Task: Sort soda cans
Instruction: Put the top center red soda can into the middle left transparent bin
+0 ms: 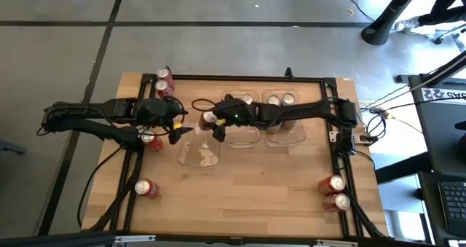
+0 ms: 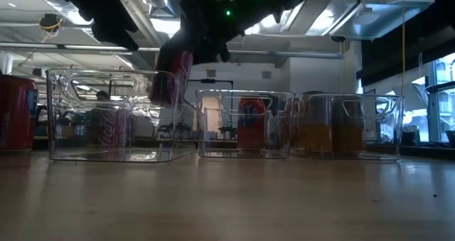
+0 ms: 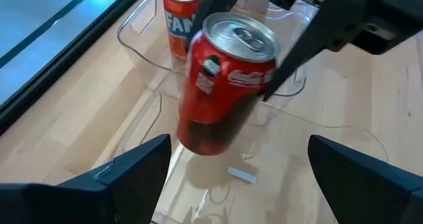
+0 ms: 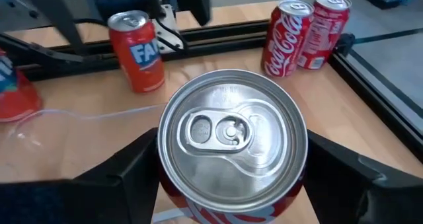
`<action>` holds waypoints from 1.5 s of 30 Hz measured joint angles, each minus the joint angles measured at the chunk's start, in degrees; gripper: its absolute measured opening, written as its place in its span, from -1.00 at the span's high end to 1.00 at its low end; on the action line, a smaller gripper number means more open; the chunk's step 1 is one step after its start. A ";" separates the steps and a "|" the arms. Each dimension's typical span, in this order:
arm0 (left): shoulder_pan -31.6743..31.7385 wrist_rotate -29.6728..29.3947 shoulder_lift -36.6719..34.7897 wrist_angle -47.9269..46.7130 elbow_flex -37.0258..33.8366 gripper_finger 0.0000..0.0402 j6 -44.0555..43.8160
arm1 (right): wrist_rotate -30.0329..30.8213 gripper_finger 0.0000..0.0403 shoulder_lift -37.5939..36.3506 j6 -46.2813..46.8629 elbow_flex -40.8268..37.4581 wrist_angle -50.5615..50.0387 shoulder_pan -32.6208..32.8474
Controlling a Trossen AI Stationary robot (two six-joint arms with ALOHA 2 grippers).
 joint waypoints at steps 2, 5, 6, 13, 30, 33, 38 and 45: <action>0.00 0.00 0.00 0.06 -0.01 -0.72 0.08 | -0.75 -0.42 0.63 0.04 0.02 0.36 -0.54; 0.02 0.00 0.00 0.06 0.02 -0.72 0.08 | -0.85 -0.42 2.09 0.02 0.07 0.14 -1.19; -0.01 0.00 0.00 0.06 -0.01 -0.72 0.06 | -0.94 -0.42 2.76 0.02 0.07 -0.09 -1.36; 0.02 0.00 0.00 0.17 -0.01 -0.72 -0.12 | -1.35 -0.42 5.77 0.09 0.07 0.05 -1.84; -0.01 -0.02 0.00 0.50 -0.01 -0.72 0.08 | -0.73 -0.42 7.54 -1.09 0.12 -2.77 -2.67; -0.01 -0.02 0.00 0.48 0.00 -0.72 0.08 | -0.65 -0.42 8.11 -1.05 0.24 -2.24 -2.56; -0.01 -0.02 -0.02 0.56 0.00 -0.72 0.10 | -0.41 -0.59 8.64 -0.81 0.33 -1.69 -2.56; 0.02 -0.02 -0.02 0.53 0.00 -0.72 0.32 | 0.01 -0.91 8.41 -0.85 1.23 -3.33 -2.49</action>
